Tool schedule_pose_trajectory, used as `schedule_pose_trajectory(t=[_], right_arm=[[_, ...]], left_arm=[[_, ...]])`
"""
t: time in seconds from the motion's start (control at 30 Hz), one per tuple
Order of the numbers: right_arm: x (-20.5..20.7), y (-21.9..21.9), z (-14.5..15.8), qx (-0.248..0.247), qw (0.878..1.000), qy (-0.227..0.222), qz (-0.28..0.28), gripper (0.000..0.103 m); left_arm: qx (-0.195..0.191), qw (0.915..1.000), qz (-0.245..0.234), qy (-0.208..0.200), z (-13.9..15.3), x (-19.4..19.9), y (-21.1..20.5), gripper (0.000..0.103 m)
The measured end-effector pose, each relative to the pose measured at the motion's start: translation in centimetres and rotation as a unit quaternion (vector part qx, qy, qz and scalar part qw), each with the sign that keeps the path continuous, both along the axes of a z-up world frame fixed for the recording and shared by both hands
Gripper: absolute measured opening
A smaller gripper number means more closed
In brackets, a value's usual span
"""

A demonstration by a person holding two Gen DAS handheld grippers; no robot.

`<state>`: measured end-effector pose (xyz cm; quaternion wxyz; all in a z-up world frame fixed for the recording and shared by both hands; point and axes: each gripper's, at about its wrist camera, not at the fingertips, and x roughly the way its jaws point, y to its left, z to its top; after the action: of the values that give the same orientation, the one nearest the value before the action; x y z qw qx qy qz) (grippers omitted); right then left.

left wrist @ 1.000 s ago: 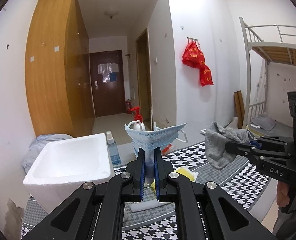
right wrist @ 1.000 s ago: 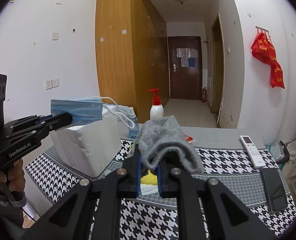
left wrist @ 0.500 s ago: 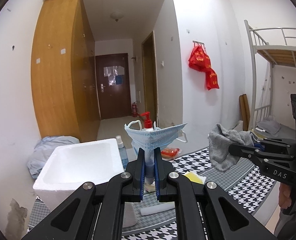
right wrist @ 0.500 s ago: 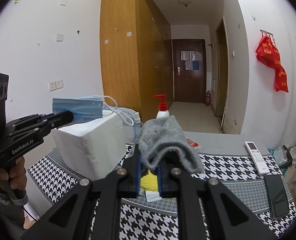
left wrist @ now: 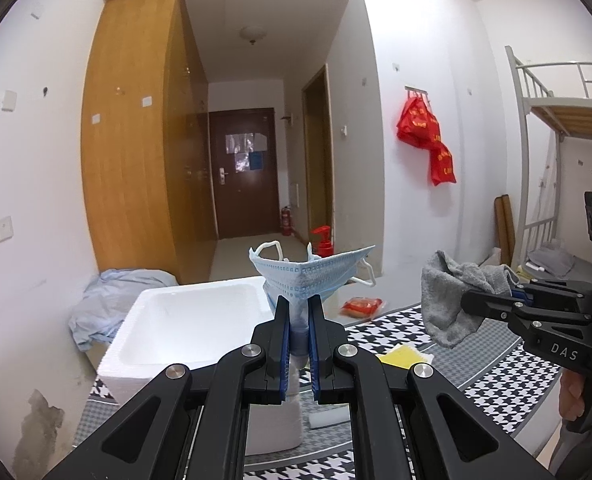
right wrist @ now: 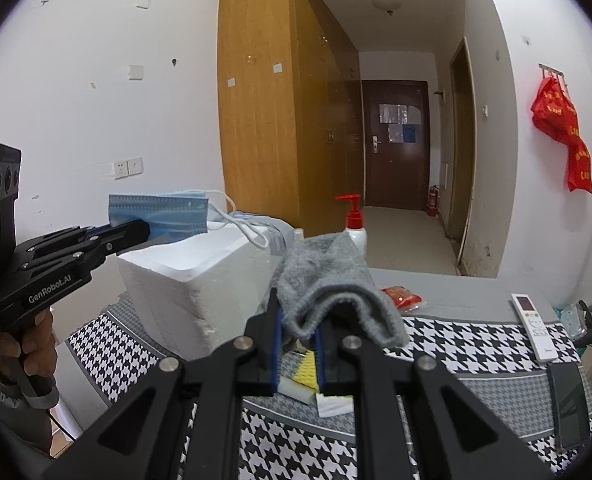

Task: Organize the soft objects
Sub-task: 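Lift the grey sock with the right tool while the left tool holds the mask, then carry the grey sock with the right tool over the white foam box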

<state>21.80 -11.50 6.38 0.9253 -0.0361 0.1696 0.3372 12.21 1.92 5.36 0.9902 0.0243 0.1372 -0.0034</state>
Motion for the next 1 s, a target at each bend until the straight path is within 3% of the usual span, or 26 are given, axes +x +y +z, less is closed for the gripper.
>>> schedule_pose_trajectory(t=[1.0], right_arm=[[-0.5,6.0,0.8,0.002,0.996,-0.004,0.088,0.016]], left_arm=[[-0.012,0.9969,0.077,-0.012,0.7,-2.5,5.4,0.008]])
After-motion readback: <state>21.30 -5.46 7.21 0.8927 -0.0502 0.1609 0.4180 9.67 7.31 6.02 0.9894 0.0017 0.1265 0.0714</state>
